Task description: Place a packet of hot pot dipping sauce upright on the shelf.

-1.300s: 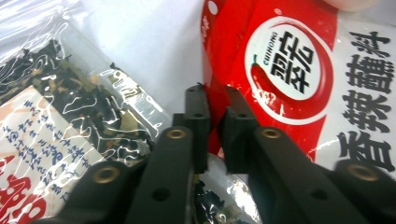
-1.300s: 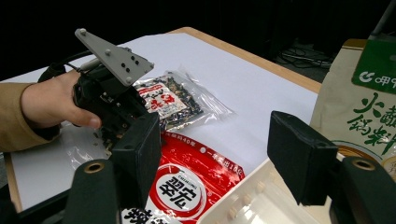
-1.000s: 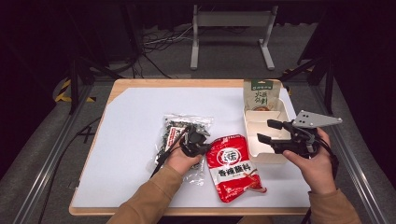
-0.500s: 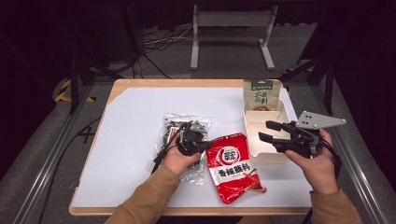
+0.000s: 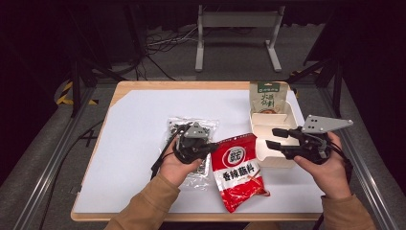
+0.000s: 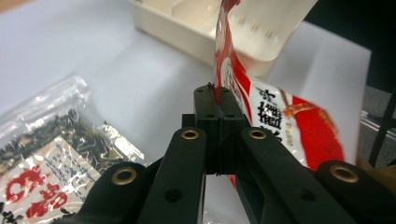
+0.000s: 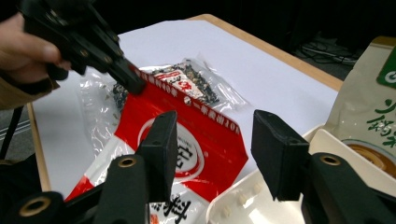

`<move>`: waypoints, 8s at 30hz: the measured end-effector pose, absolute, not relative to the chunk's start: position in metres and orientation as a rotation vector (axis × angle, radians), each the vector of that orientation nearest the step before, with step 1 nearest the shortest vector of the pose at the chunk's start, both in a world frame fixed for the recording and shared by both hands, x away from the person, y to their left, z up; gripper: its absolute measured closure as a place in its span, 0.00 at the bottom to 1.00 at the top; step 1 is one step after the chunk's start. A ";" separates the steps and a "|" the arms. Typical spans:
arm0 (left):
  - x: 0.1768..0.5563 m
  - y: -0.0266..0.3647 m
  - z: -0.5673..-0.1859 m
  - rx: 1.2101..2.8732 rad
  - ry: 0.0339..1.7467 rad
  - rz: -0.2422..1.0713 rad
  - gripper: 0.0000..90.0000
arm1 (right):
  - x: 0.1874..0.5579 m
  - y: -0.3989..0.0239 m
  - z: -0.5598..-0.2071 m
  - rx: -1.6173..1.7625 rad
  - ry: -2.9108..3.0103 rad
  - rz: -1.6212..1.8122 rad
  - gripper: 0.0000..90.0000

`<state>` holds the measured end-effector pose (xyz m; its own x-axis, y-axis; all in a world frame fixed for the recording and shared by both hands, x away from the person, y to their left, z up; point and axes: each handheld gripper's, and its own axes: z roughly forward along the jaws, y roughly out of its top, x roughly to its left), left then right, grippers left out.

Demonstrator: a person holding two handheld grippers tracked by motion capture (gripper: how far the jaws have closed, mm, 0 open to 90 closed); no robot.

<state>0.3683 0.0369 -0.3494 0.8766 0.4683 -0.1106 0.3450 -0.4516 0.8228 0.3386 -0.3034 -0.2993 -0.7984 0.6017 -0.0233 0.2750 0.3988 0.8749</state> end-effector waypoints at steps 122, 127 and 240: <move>0.360 0.103 -0.351 2.061 0.643 0.232 0.53 | 0.355 -0.287 -0.275 0.718 2.601 1.452 1.00; 0.362 0.112 -0.354 2.050 0.678 0.238 0.53 | 0.364 -0.296 -0.265 0.720 2.572 1.442 1.00; 0.361 0.176 -0.367 1.985 0.905 0.282 0.49 | 0.485 -0.363 -0.322 0.586 2.418 0.868 0.95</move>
